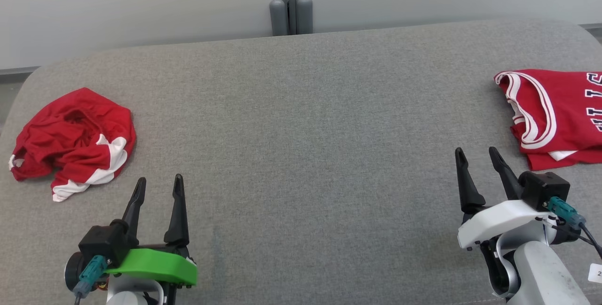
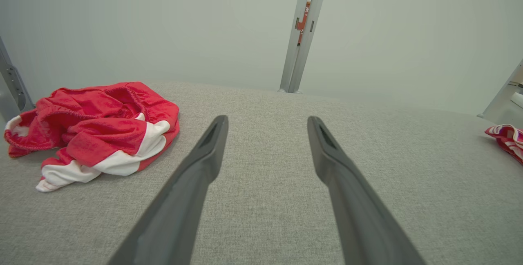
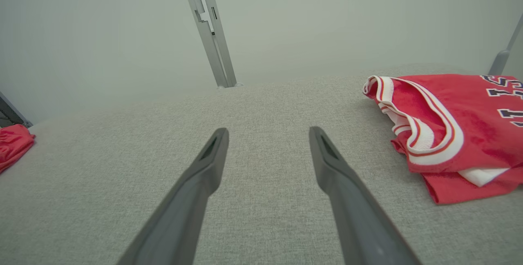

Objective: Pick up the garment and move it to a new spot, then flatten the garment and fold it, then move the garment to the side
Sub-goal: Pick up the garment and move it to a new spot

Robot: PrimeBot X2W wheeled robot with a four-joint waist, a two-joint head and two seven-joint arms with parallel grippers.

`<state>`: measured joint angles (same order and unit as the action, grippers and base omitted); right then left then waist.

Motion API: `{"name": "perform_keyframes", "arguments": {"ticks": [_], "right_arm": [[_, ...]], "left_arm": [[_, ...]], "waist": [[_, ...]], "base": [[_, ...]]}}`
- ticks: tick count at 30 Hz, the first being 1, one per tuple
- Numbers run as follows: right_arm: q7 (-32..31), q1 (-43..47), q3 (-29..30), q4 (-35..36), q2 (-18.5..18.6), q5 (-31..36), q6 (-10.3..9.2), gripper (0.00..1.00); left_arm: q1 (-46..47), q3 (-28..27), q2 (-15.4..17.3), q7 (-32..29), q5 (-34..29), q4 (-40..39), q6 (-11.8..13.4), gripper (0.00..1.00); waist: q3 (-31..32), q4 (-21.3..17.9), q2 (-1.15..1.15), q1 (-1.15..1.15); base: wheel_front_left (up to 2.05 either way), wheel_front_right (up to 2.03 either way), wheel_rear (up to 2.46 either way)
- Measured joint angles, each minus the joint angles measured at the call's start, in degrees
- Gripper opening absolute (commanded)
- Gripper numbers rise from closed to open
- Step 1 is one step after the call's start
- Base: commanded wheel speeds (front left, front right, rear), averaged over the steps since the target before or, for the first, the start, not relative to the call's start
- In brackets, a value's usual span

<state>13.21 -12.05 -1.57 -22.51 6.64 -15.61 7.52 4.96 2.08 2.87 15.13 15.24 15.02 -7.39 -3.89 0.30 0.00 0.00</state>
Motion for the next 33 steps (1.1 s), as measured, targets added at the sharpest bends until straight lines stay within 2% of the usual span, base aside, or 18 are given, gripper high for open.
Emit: {"name": "perform_keyframes", "arguments": {"ticks": [7, 13, 33], "right_arm": [[-0.05, 0.6, 0.89, 0.64, 0.55, 0.03, 0.0, 1.0], [-0.54, 1.18, 0.67, 1.66, 0.88, 0.86, 0.0, 1.0], [-2.1, 2.22, -1.1, 4.08, 0.32, 2.31, 0.0, 1.0]], "left_arm": [[0.62, 0.14, -0.03, 0.0, 0.82, -0.29, 0.23, 1.0], [0.71, 0.12, -0.04, 0.0, 1.26, -0.67, 0.85, 1.0], [-1.24, -1.79, -0.03, -0.01, 1.93, -1.23, 1.91, 1.0]], "waist": [[-0.78, 2.37, 0.0, 0.0], [-1.22, 6.38, 0.0, 0.0], [-1.04, 24.18, 0.0, 0.0]], "base": [[0.0, 0.0, 0.0], [0.0, 0.0, 0.0], [0.0, 0.0, 0.0]]}}
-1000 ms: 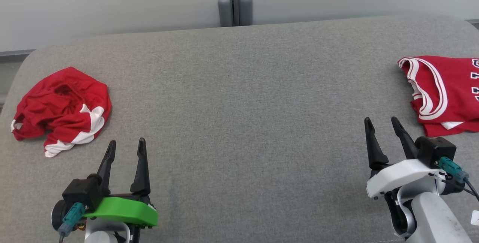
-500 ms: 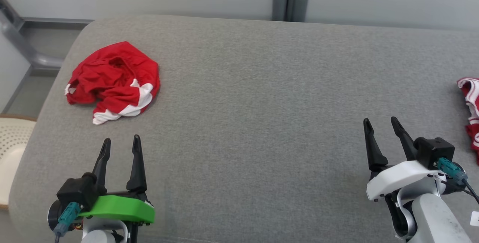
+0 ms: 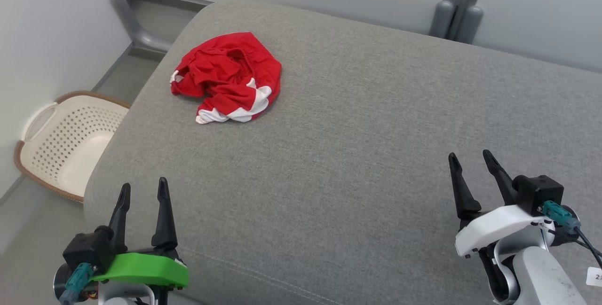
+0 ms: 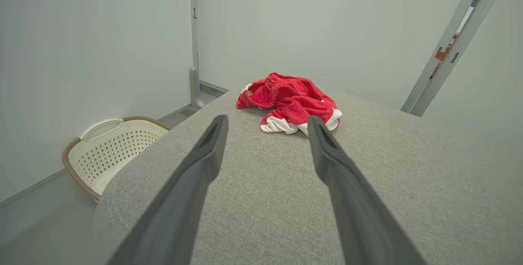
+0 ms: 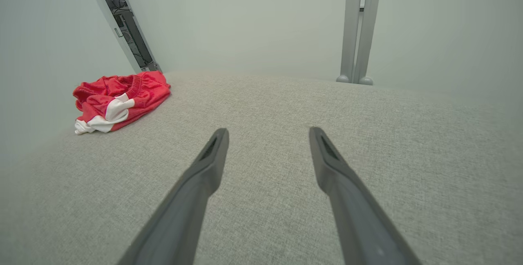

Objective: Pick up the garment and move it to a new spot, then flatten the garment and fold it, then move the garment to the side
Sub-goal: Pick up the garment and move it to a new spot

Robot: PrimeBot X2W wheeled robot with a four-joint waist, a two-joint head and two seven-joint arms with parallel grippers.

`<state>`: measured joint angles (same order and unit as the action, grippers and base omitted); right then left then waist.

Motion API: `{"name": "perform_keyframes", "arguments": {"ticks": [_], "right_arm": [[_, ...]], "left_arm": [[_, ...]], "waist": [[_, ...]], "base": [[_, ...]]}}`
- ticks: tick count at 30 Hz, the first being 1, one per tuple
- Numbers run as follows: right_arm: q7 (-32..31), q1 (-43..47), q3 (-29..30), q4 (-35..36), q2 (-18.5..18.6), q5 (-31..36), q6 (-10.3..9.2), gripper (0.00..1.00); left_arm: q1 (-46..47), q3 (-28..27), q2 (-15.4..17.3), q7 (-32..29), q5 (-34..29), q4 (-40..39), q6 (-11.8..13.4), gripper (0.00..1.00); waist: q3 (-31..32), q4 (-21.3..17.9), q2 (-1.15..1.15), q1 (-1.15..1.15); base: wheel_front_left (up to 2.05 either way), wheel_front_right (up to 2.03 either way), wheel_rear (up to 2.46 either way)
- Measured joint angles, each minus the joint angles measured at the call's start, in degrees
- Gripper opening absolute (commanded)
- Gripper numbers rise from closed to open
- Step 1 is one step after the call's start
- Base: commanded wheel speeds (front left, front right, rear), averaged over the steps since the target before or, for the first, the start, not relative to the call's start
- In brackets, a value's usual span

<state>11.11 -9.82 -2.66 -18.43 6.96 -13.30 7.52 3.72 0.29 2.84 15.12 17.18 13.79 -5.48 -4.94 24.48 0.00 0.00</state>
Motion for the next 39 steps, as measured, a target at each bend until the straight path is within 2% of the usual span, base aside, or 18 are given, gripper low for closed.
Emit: {"name": "perform_keyframes", "arguments": {"ticks": [9, 17, 22, 31, 39], "right_arm": [[-0.2, 0.29, -0.49, 0.27, -0.08, -0.46, 0.0, 1.0], [-0.73, 0.38, -0.43, 0.98, 0.16, -0.12, 0.0, 1.0], [-1.45, -0.22, -0.87, 2.05, 0.85, -0.12, 0.0, 1.0], [-2.93, -2.04, -2.75, 4.63, 1.26, -0.19, 0.0, 1.0], [-3.42, -4.97, -6.28, 8.1, 2.56, -0.27, 0.0, 1.0]], "left_arm": [[-1.1, -1.01, 0.0, 0.01, 0.38, -0.44, 0.0, 1.0], [-0.76, -0.53, 0.0, 0.01, 0.49, 1.18, -0.03, 1.0], [2.96, 0.22, -0.01, 0.01, 0.67, 4.02, -0.58, 1.0], [16.49, -0.15, 0.49, 0.01, 1.52, 17.9, -1.52, 1.0], [31.36, -3.52, 3.72, -2.85, 7.1, 31.38, -1.6, 1.0]], "waist": [[0.57, 4.45, 0.0, 0.0], [-0.1, 3.82, 0.0, 0.0], [-1.39, 2.76, 0.0, 0.0], [-4.68, -0.75, 0.0, 0.0], [-9.07, -6.44, 0.0, 0.0]], "base": [[0.0, 0.0, 0.0], [0.0, 0.0, 0.0], [0.0, 0.0, 0.0], [0.0, 0.0, 0.0], [0.0, 0.0, 0.0]]}}
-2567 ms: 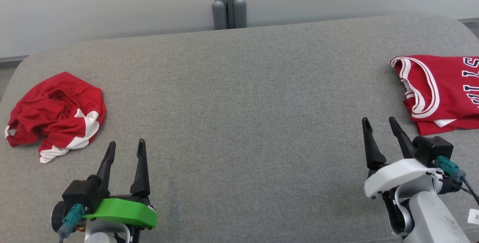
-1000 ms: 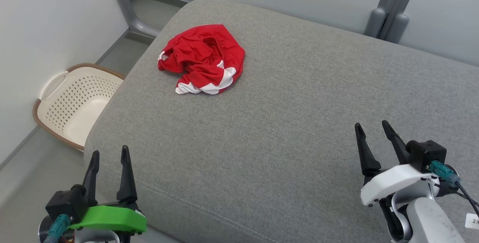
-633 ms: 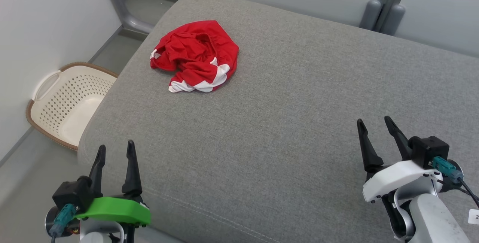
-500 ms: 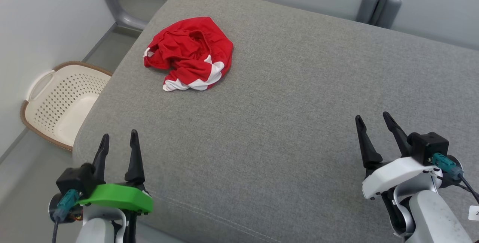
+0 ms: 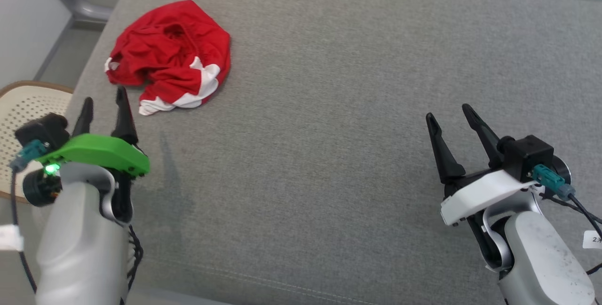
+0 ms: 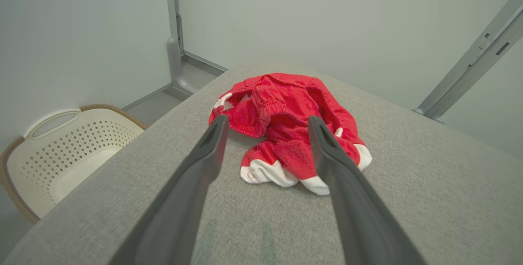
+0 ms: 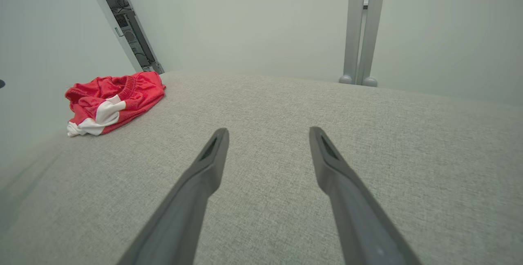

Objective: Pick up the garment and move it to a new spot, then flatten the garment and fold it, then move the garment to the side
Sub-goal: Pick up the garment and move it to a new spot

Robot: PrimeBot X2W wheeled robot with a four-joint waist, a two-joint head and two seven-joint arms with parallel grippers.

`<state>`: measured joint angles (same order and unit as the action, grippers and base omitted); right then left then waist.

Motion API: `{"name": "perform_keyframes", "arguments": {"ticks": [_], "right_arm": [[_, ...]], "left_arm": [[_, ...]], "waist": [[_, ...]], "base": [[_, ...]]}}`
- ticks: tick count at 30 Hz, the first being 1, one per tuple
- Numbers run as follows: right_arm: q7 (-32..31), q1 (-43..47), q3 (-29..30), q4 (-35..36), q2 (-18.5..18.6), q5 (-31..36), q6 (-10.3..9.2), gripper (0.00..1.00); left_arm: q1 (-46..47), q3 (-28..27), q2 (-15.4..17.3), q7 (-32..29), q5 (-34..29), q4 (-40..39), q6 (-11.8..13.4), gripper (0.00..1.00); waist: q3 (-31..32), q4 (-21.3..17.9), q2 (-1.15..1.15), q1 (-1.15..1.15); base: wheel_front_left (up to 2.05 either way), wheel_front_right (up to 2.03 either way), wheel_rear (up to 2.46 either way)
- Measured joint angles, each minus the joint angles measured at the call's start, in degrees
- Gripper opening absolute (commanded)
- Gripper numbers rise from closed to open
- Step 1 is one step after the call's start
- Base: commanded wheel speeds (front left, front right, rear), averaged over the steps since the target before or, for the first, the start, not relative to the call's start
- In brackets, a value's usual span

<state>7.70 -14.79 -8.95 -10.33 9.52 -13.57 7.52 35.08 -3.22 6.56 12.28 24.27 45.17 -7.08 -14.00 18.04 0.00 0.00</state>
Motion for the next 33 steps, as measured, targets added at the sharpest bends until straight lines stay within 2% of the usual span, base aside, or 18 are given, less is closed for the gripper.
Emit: {"name": "perform_keyframes", "arguments": {"ticks": [3, 9, 12, 16, 21, 22, 23, 33], "right_arm": [[-0.07, -1.63, -1.12, 1.01, 0.53, -0.2, -0.01, 1.0], [0.53, -3.83, -2.9, 2.71, 0.8, -0.51, -0.01, 1.0], [1.03, -4.63, -3.14, 2.99, 0.88, -0.92, -0.01, 1.0], [1.47, -4.94, -3.63, 3.01, 0.56, -0.93, 0.0, 1.0], [2.07, -5.24, -3.25, 2.98, 0.63, -1.15, -0.01, 1.0], [2.21, -5.25, -3.21, 2.93, 0.69, -1.37, -0.01, 1.0], [2.32, -5.32, -3.14, 2.83, 0.69, -1.41, -0.01, 1.0], [3.76, -5.49, -3.64, 0.2, -0.45, -1.99, -0.01, 1.0]], "left_arm": [[4.61, -1.52, 1.38, -2.37, 1.42, 3.35, 0.63, 1.0], [11.9, -3.78, 5.26, -8.1, 3.41, 8.7, 3.74, 1.0], [14.41, -4.41, 8.02, -11.79, 3.42, 11.27, 6.99, 1.0], [15.64, -5.46, 10.84, -15.43, 3.72, 13.68, 10.03, 1.0], [15.71, -5.7, 11.95, -20.61, 4.53, 14.54, 10.53, 1.0], [15.79, -5.69, 12.28, -21.76, 4.83, 14.59, 10.36, 0.4], [15.8, -5.66, 12.46, -22.54, 4.87, 14.59, 10.07, 0.0], [15.71, -4.05, 13.01, -23.96, 5.35, 10.21, 6.47, 0.0]], "waist": [[-2.11, -2.34, 0.0, 0.0], [-6.45, -7.18, 0.0, 0.0], [-8.7, -9.77, 0.0, 0.0], [-11.04, -12.78, 0.0, 0.0], [-13.57, -16.2, 0.0, 0.0], [-14.01, -16.75, 0.0, 0.0], [-14.33, -17.15, 0.0, 0.0], [-12.7, -18.46, 0.0, 0.0]], "base": [[0.0, 0.0, 0.0], [0.0, 0.0, 0.0], [0.0, 0.0, 0.0], [0.0, 0.0, 0.0], [0.0, 0.0, 0.0], [0.0, 0.0, 0.0], [0.0, 0.0, 0.0], [0.0, 0.0, 0.0]]}}
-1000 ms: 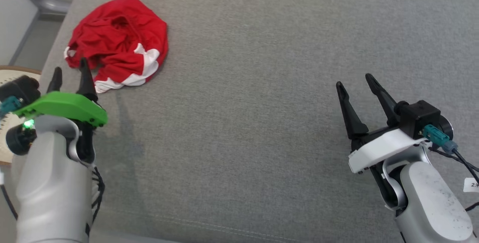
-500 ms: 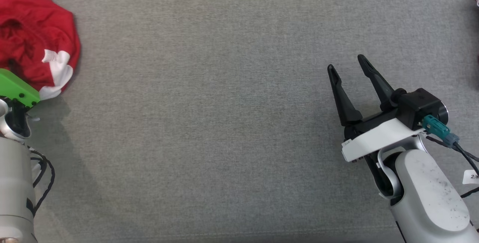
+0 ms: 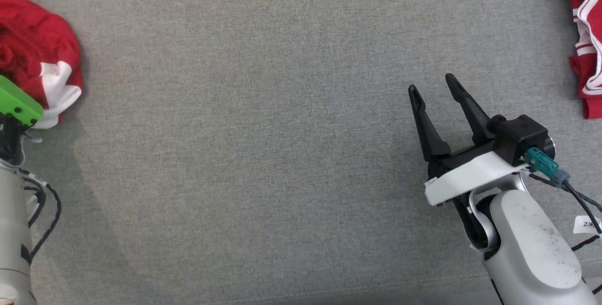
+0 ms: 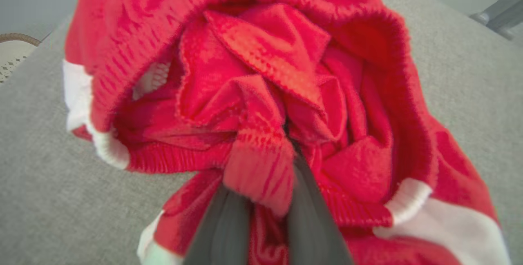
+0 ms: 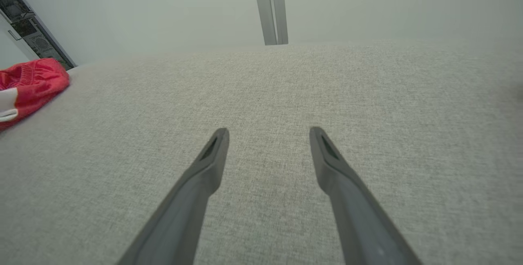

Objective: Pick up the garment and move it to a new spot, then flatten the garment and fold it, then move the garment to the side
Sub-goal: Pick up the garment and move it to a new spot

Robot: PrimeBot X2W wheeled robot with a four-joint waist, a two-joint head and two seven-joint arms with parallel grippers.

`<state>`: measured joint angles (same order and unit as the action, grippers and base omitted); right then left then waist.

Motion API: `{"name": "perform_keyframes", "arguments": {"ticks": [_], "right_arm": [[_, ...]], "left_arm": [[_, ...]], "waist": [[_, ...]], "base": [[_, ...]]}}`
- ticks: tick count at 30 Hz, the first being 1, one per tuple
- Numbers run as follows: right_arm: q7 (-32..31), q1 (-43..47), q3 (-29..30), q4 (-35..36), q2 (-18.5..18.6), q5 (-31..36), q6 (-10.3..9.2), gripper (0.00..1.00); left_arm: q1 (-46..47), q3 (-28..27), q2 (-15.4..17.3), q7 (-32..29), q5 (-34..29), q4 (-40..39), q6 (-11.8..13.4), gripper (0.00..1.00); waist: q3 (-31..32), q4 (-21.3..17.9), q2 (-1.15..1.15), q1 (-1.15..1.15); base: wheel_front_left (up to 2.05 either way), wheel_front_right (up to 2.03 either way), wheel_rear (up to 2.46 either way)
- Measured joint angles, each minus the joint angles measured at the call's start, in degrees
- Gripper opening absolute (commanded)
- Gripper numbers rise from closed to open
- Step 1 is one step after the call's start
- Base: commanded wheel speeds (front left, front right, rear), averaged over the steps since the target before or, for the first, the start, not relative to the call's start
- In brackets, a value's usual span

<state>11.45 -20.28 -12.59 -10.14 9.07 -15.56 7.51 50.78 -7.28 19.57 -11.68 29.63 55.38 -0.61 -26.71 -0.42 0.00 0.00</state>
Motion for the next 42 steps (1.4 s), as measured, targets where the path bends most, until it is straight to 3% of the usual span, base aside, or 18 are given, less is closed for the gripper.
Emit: {"name": "perform_keyframes", "arguments": {"ticks": [6, 12, 18, 26, 32, 42], "right_arm": [[1.09, 0.35, -0.57, -2.96, -1.21, -0.73, 0.0, 1.0], [2.1, 1.93, -0.54, -4.83, -2.2, -1.29, 0.0, 1.0], [2.61, 2.86, -0.11, -5.24, -2.96, -1.4, 0.0, 1.0], [2.86, 3.33, -0.05, -5.37, -3.68, -1.48, 0.0, 1.0], [3.25, 3.38, 0.24, -5.49, -4.11, -1.63, 0.0, 1.0], [3.35, 4.05, 0.73, -5.81, -4.83, -2.13, 0.0, 1.0]], "left_arm": [[1.49, 1.63, 2.41, 0.31, -0.66, -8.44, -2.82, 0.0], [3.81, 4.3, 2.13, -1.02, -0.67, -20.07, -4.69, 0.0], [4.47, 8.21, -1.4, -4.86, 0.96, -32.38, -5.52, 0.0], [2.48, 14.47, -9.57, -7.01, 3.09, -42.54, -5.91, 0.0], [-2.85, 19.92, -14.27, -5.63, 3.36, -41.8, -5.88, 0.0], [-9.78, 25.87, -16.03, 0.97, 1.2, -23.14, -4.88, 0.0]], "waist": [[4.57, 0.68, 0.0, 0.0], [9.69, 0.75, 0.0, 0.0], [13.57, -1.1, 0.0, 0.0], [15.29, -7.52, 0.0, 0.0], [14.8, -14.01, 0.0, 0.0], [12.76, -23.25, 0.0, 0.0]], "base": [[0.0, 0.0, 0.0], [0.0, 0.0, 0.0], [0.0, 0.0, 0.0], [0.0, 0.0, 0.0], [0.0, 0.0, 0.0], [0.0, 0.0, 0.0]]}}
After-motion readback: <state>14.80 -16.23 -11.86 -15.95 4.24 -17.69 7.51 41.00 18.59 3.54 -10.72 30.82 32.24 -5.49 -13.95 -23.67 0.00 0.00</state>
